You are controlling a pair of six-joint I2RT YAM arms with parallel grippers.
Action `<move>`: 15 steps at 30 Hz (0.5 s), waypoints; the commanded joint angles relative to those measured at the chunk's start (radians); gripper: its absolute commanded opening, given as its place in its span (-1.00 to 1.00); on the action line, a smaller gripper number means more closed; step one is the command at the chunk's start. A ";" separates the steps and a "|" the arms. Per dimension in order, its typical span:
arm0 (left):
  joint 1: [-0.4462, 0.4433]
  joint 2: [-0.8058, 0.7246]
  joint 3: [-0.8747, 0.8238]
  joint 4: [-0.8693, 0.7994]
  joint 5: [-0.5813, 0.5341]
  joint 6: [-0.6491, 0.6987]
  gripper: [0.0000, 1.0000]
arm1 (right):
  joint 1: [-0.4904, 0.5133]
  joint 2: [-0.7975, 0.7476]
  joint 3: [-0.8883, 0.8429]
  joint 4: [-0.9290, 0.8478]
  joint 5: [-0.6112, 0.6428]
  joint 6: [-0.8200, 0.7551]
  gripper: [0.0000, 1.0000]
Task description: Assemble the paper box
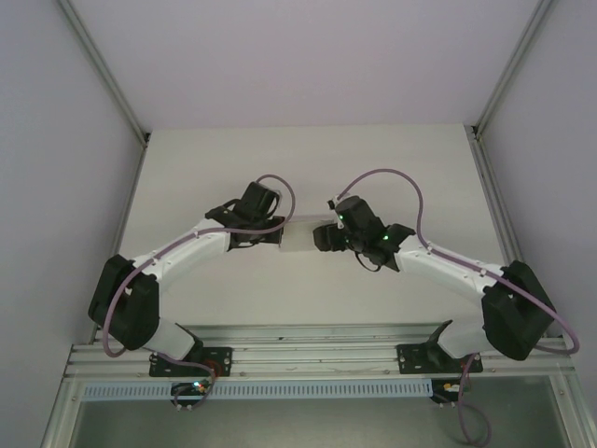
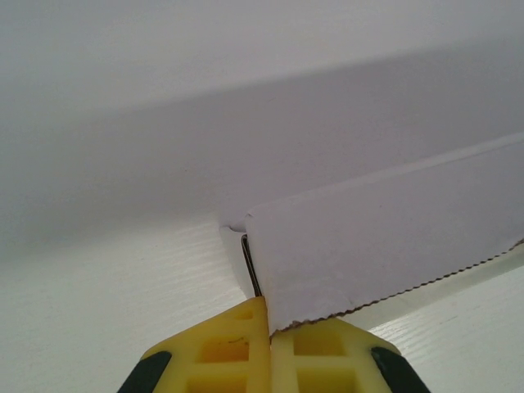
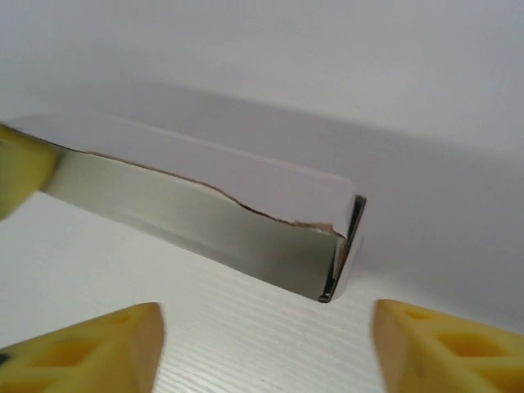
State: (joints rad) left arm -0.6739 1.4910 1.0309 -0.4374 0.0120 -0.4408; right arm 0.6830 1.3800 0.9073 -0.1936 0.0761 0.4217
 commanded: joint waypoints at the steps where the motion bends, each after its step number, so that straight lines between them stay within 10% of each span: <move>1: -0.013 0.035 -0.008 -0.110 0.004 0.017 -1.00 | -0.020 -0.039 0.045 -0.023 -0.019 0.035 0.51; 15: -0.025 0.026 0.043 -0.104 -0.007 0.058 -0.81 | -0.156 0.086 0.062 0.021 -0.107 0.136 0.14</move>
State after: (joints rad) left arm -0.6888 1.4933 1.0531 -0.4759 0.0086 -0.4030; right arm 0.5259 1.4544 0.9657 -0.1825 0.0128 0.5323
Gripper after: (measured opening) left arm 0.092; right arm 0.576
